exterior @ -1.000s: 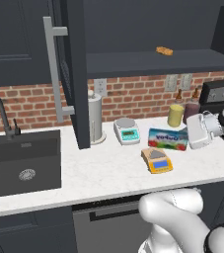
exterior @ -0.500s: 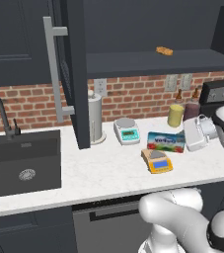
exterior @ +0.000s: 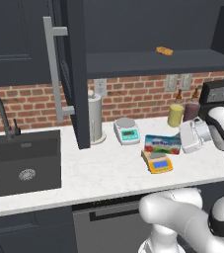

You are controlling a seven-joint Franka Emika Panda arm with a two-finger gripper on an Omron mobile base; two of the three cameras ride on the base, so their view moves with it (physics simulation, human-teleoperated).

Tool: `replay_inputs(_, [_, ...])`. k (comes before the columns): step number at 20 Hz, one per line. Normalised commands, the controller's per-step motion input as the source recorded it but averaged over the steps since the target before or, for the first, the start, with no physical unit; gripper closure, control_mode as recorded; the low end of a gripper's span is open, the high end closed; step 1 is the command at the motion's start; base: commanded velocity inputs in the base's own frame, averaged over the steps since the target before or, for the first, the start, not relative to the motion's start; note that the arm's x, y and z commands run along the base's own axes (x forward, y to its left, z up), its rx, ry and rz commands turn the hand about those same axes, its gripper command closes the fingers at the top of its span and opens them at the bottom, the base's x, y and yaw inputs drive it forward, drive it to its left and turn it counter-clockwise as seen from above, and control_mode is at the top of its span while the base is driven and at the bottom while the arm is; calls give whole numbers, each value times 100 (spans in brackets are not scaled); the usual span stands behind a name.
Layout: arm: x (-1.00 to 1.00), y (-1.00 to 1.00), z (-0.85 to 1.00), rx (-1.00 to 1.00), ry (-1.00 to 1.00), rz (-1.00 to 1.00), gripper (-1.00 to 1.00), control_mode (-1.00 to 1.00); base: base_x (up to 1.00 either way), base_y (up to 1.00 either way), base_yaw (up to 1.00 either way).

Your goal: Pick the boxed food and place it on the digital scale for weighing, and close the cabinet.

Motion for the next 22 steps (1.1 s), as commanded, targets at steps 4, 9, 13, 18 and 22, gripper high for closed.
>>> replay_inputs(4, [22,0,-21,0,0,1,100,-100,0,0,0])
replay_inputs(9, [22,0,-20,0,0,0,100,-100,0,0,0])
replay_inputs(13, [23,-1,-22,0,0,0,100,-100,0,0,0])
replay_inputs(18, [18,-4,-25,0,0,1,100,-100,0,0,0])
replay_inputs(22, [15,-4,-26,0,0,1,100,-100,0,0,0])
